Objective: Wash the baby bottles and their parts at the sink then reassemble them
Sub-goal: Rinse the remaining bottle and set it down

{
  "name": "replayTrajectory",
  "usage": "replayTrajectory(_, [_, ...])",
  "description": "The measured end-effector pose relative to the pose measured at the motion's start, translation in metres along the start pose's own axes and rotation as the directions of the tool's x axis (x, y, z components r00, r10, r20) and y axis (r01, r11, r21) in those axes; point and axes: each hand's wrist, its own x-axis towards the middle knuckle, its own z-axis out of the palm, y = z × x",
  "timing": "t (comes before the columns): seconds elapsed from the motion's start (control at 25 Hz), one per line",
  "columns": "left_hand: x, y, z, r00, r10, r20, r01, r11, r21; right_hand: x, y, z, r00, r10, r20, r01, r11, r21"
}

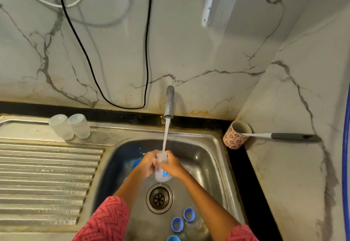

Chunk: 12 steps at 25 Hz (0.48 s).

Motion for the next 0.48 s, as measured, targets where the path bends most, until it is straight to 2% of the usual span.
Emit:
replayTrajectory(0.04, [-0.001, -0.002, 0.0, 1.0, -0.009, 0.02, 0.01, 0.999, -0.033, -0.004, -0.005, -0.001, 0.994, 0.098, 0.041, -0.104, 0.979, 0.175])
replayTrajectory(0.08, [0.001, -0.005, -0.001, 0.999, -0.015, 0.045, 0.019, 0.997, -0.079, -0.009, -0.014, -0.004, 0.975, 0.188, 0.123, -0.222, 0.877, 0.425])
replayTrajectory(0.12, [-0.002, -0.005, 0.002, 0.999, -0.012, 0.049, 0.017, 0.994, -0.107, -0.01, -0.02, -0.004, 0.95, 0.218, 0.222, -0.31, 0.728, 0.611])
replayTrajectory(0.16, [-0.001, -0.005, 0.004, 0.999, 0.008, 0.049, -0.001, 0.99, -0.143, -0.009, -0.023, -0.006, 0.929, 0.215, 0.3, -0.369, 0.59, 0.718])
replayTrajectory(0.24, [-0.004, -0.003, 0.01, 0.998, 0.056, 0.019, -0.049, 0.967, -0.251, 0.004, -0.022, -0.004, 0.897, 0.243, 0.369, -0.44, 0.424, 0.792])
replayTrajectory(0.28, [-0.005, -0.001, 0.013, 0.997, 0.077, -0.009, -0.076, 0.96, -0.27, 0.01, -0.023, -0.004, 0.888, 0.264, 0.375, -0.454, 0.389, 0.801])
replayTrajectory(0.36, [0.001, 0.002, 0.018, 0.993, 0.114, -0.037, -0.119, 0.948, -0.294, 0.027, -0.026, -0.007, 0.875, 0.331, 0.353, -0.466, 0.378, 0.8])
replayTrajectory(0.48, [0.007, 0.007, 0.023, 0.994, 0.096, -0.045, -0.105, 0.953, -0.283, 0.042, -0.027, -0.019, 0.867, 0.396, 0.303, -0.439, 0.319, 0.84])
